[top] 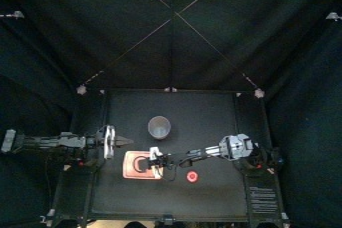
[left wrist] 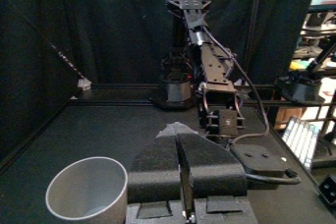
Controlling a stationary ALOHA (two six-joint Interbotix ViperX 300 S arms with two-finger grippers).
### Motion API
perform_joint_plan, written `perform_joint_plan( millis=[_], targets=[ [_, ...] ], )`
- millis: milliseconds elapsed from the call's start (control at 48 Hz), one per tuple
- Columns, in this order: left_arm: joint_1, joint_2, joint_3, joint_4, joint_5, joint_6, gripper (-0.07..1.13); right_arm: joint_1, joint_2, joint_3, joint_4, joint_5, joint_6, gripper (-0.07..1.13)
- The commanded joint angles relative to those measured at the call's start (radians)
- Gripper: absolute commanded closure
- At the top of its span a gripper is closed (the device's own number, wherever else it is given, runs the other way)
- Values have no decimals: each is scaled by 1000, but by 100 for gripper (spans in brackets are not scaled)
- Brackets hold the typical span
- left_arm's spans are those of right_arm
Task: Pick the red chile then place it on the pink plate
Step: Drop red chile on the pink plate and return to neutral
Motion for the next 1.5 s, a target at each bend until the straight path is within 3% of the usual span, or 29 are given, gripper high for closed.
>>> perform_joint_plan(
  millis=[21, 312, 438, 875, 1500],
  targets=[
    [5, 3, -11, 2, -5, 0, 110, 0, -23, -23, 21, -44, 3, 47],
    [17, 3, -3, 2, -5, 0, 110, -6, -69, 51, 43, -71, 17, 28],
    [21, 3, -3, 0, -5, 0, 110, -48, -135, 130, 60, -163, 26, 25],
    [25, 3, 0, 0, -5, 0, 110, -195, -632, 658, 135, -661, 28, 24],
    [25, 0, 0, 0, -5, 0, 110, -178, -1184, 1054, 209, -759, 29, 24]
  ],
)
